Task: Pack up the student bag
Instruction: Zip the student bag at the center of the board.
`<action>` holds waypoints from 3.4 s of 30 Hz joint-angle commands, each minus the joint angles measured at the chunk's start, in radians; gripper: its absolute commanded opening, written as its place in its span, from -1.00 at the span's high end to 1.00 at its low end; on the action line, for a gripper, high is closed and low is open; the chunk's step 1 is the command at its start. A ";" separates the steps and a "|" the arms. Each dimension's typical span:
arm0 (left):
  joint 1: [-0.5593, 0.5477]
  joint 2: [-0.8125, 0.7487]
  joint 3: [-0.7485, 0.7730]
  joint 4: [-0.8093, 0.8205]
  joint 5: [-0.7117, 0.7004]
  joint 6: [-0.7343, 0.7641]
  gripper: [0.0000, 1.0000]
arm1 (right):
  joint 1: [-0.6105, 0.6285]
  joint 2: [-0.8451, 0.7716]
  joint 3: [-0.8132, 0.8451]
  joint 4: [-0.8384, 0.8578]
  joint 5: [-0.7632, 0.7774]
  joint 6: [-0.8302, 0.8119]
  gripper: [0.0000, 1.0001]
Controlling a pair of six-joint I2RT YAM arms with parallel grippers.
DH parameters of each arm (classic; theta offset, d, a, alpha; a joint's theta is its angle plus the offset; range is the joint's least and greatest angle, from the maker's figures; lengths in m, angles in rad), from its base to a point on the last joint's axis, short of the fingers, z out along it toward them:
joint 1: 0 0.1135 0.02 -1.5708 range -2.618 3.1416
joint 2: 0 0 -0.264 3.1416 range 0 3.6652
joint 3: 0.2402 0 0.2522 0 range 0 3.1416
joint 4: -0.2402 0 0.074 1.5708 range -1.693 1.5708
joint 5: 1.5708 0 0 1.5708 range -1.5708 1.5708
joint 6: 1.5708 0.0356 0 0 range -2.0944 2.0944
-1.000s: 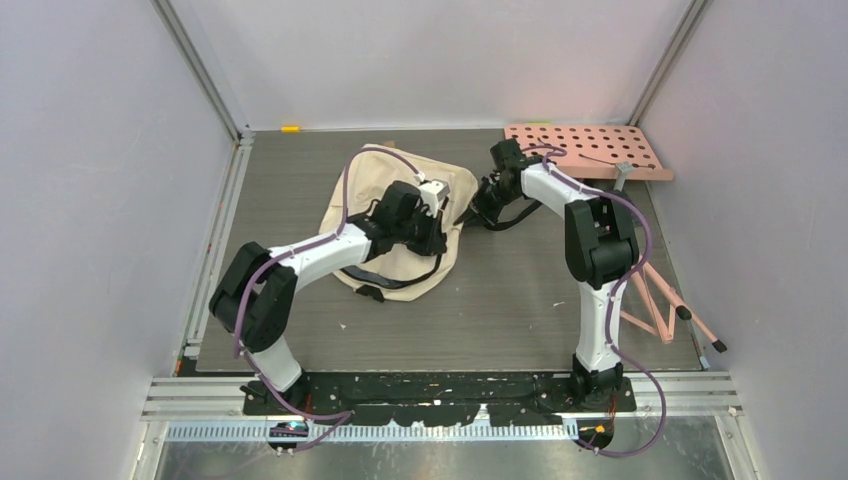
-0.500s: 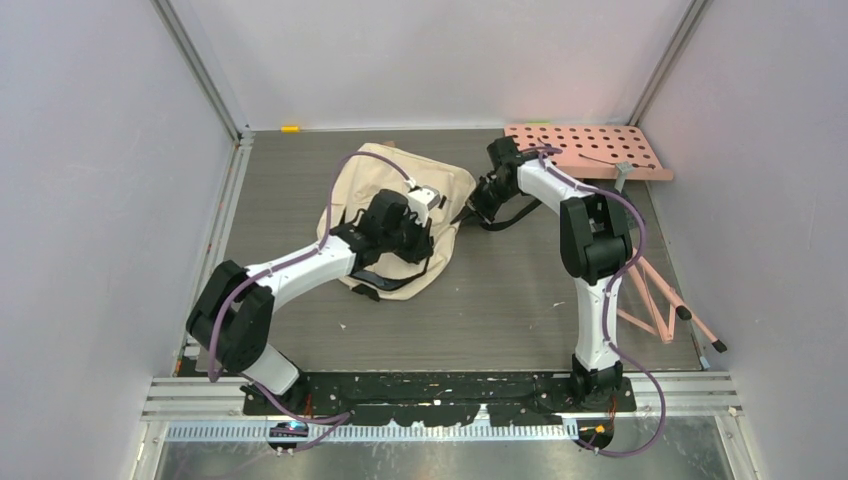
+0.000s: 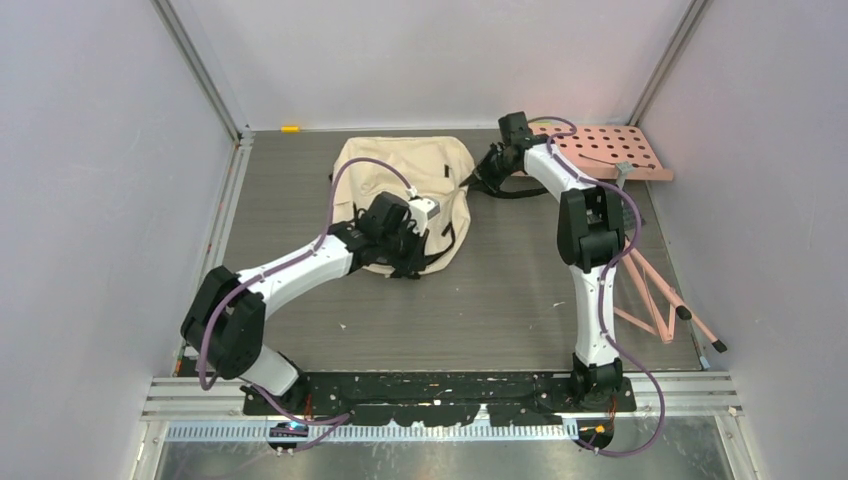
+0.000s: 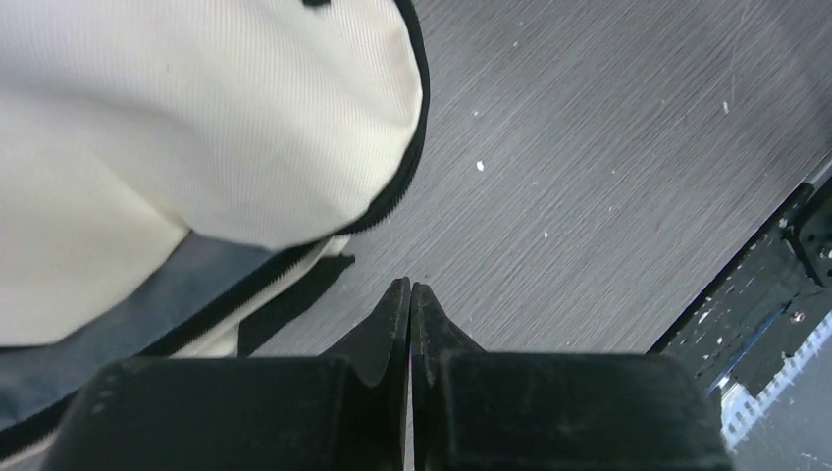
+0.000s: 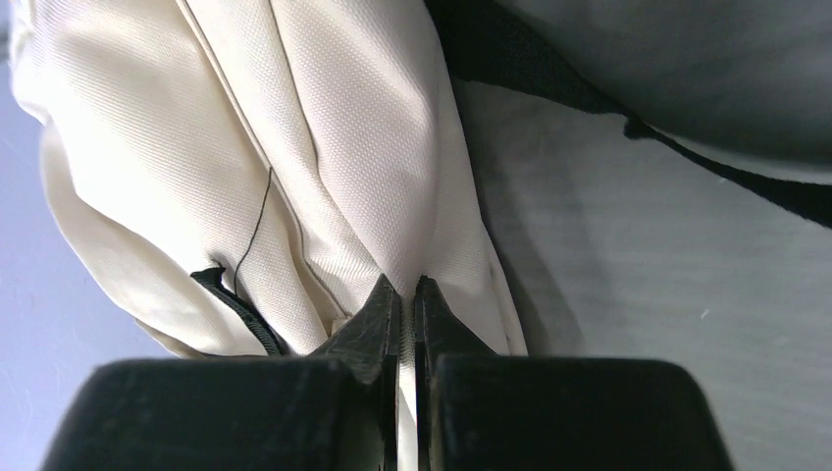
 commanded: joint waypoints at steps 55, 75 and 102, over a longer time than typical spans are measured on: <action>0.024 0.570 0.703 -0.155 0.070 0.108 1.00 | 0.032 -0.274 -0.231 -0.122 0.131 -0.368 -0.47; -0.011 0.437 0.574 -0.096 0.054 0.054 1.00 | 0.035 -0.212 -0.282 0.019 0.062 -0.342 0.47; -0.044 0.291 0.351 -0.088 -0.005 0.037 1.00 | -0.011 -0.207 -0.216 0.179 0.090 -0.206 0.97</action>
